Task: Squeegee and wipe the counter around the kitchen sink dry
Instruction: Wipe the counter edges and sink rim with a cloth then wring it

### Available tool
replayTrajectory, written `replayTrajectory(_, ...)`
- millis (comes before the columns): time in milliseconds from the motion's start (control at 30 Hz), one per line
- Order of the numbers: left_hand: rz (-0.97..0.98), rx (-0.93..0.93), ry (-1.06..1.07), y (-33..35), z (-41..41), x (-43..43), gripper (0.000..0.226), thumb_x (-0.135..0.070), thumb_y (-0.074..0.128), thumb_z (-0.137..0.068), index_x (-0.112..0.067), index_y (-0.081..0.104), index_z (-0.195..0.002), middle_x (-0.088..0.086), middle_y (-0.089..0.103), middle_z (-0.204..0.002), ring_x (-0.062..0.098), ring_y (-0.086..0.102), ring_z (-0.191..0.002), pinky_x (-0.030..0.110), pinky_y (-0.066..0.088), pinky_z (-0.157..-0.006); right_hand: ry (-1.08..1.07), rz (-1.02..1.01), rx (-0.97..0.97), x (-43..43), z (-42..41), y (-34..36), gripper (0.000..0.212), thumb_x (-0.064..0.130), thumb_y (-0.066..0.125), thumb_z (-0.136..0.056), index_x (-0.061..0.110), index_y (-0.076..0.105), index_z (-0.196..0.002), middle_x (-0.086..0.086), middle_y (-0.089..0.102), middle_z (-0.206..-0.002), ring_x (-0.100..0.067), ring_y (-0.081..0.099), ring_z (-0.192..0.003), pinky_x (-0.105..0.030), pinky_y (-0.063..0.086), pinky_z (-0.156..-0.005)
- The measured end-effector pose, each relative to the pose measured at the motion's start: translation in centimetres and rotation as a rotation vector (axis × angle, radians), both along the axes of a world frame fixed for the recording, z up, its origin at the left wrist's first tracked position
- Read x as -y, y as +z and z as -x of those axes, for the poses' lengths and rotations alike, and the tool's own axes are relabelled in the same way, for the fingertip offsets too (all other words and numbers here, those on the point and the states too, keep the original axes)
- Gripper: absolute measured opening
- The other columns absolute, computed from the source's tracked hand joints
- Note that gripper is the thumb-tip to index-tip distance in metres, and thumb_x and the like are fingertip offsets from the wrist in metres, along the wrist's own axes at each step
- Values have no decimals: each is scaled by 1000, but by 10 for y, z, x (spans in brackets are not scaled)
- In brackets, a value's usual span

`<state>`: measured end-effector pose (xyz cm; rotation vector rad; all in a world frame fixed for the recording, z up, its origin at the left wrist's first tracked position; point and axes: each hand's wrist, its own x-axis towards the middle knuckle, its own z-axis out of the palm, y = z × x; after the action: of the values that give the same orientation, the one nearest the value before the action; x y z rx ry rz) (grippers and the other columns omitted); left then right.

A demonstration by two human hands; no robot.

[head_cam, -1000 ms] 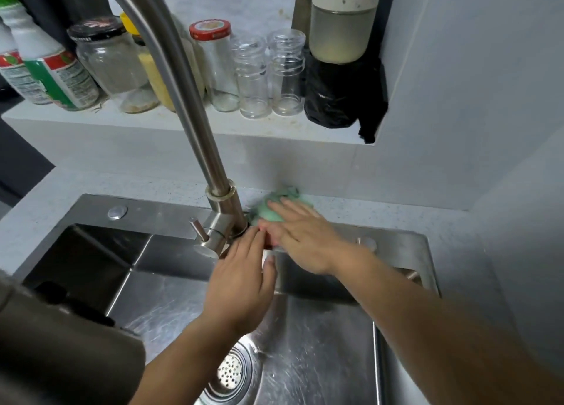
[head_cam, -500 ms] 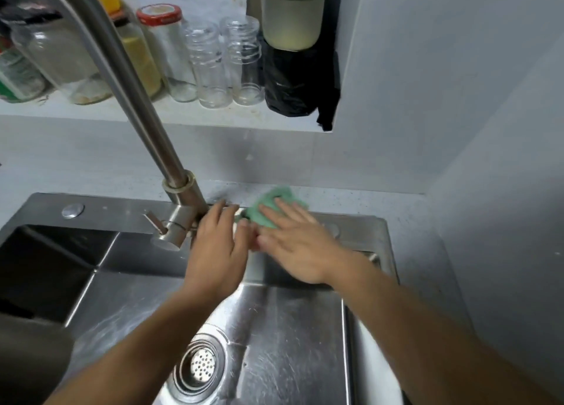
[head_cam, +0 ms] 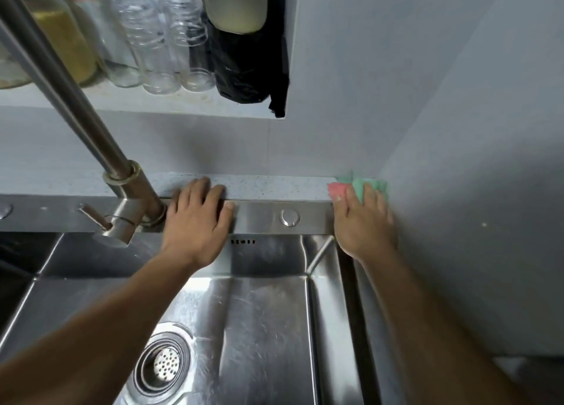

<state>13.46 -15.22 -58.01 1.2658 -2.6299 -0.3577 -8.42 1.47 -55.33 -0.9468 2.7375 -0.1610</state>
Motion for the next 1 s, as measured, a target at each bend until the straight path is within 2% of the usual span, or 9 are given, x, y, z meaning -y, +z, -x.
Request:
replayTrajectory(200, -25, 26, -3, 4, 3, -4, 59, -54, 21, -98, -23, 42, -143, 12, 32, -160, 31, 22, -149, 55, 11, -122, -52, 14, -58, -42, -40, 10, 62, 44, 15, -102, 14, 22, -156, -13, 17, -164, -31, 11, -151, -45, 13, -121)
replayTrajectory(333, 24, 46, -36, 1, -2, -3, 57, -56, 21, -98, -22, 43, -139, 14, 35, -157, 34, 27, -147, 58, 16, -121, -74, 41, -58, -99, -77, 10, 62, 44, 19, -101, 14, 25, -155, -9, 22, -162, -28, 15, -149, -41, 16, -120)
replayTrajectory(467, 47, 21, -42, -2, 0, -5, 57, -58, 22, -96, -20, 48, -130, 15, 40, -151, 34, 30, -144, 57, 17, -119, -52, 33, -151, -133, -102, 11, 55, 42, 30, -100, 16, 41, -147, -7, 41, -149, -27, 35, -136, -43, 29, -113)
replayTrajectory(633, 49, -49, -88, 6, -24, -39, 60, -49, 33, -96, -8, 52, -135, 23, 45, -149, 40, 38, -140, 53, 23, -119, -72, 71, -218, -178, -130, 12, 34, 31, 54, -92, 13, 68, -116, -11, 61, -118, -32, 53, -108, -47, 46, -91)
replayTrajectory(700, -15, -113, -132, 13, -47, -77, 56, -44, 39, -95, -5, 57, -131, 24, 51, -143, 41, 45, -132, 46, 30, -112, -60, 114, -198, -195, -143, 14, 29, 29, 52, -88, 11, 73, -99, -13, 64, -105, -34, 56, -96, -44, 50, -82)
replayTrajectory(800, -208, -189, -181, 23, -86, -144, 56, -45, 39, -94, -7, 63, -125, 17, 60, -132, 36, 54, -122, 39, 38, -104, -173, 381, 57, -207, -158, 23, 18, 17, 58, -86, 20, 75, -82, -7, 66, -97, -23, 63, -91, -42, 55, -83)
replayTrajectory(867, -461, -277, -164, 36, -109, -184, 49, -45, 43, -98, -12, 60, -130, 9, 60, -133, 26, 57, -120, 32, 41, -104, -354, 653, 365, -205, -176, 39, 24, 3, 67, -82, 23, 73, -68, -1, 71, -84, -6, 66, -73, -27, 54, -70)
replayTrajectory(933, -862, -412, -73, 62, -128, -220, 38, -40, 50, -102, -23, 55, -136, 0, 58, -135, 18, 58, -119, 32, 42, -107, -399, 840, 672, -200, -207, 63, 22, 5, 73, -76, 23, 76, -63, 1, 73, -77, -5, 66, -66, -24, 51, -64)
replayTrajectory(1000, -1328, -583, 74, 96, -141, -249, 31, -40, 47, -104, -34, 52, -134, -6, 62, -125, 18, 60, -115, 42, 51, -101, -352, 851, 866, -194, -246, 88, 13, 14, 71, -72, 24, 78, -68, 0, 74, -74, -17, 67, -71, -30, 53, -64)
